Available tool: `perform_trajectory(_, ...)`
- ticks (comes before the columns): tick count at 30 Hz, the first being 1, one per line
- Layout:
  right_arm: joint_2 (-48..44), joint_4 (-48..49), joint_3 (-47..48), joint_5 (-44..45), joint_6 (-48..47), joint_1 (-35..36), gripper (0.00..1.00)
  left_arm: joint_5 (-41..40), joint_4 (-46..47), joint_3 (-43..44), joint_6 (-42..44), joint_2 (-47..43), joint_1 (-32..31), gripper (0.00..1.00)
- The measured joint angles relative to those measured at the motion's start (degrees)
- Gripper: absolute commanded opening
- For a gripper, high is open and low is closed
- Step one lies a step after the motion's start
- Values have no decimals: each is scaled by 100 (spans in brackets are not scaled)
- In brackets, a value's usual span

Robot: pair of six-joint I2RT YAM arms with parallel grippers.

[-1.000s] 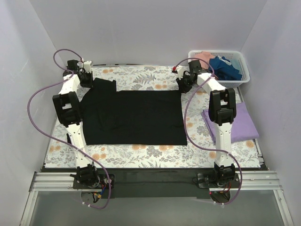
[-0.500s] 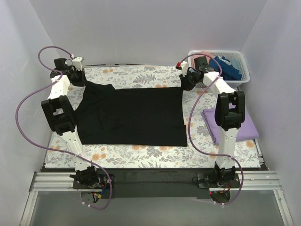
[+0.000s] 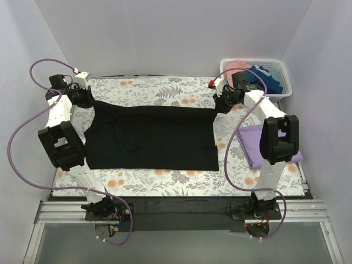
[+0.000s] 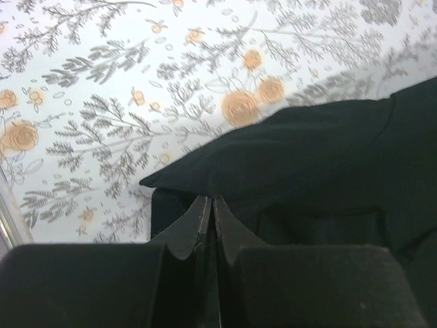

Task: Fold and stack the t-shirts
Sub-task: Fold the tshirt

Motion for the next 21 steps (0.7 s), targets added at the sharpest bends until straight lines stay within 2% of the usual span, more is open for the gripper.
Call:
perform_trajectory(11, -428, -111, -863, -87, -404, 0, 1, -282, -133, -1585, 887, -1513, 96, 0)
perform_trajectory(21, -518, -221, -1464, -131, -706, 120, 1, -833, -120, -2623, 1353, -1825, 256, 0)
